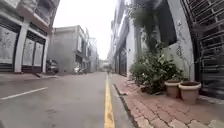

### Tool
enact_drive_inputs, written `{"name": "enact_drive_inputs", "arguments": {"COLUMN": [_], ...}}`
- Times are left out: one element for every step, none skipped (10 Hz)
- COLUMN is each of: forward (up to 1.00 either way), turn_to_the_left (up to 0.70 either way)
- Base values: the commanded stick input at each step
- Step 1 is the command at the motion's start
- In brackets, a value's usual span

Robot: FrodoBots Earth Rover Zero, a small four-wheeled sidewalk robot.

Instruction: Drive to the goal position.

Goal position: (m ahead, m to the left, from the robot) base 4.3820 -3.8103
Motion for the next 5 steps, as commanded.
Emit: {"name": "enact_drive_inputs", "arguments": {"forward": [0.5, 0.5, 0.5, 0.5, 0.5], "turn_to_the_left": [0.0, 0.41, 0.47, 0.28, 0.05]}}
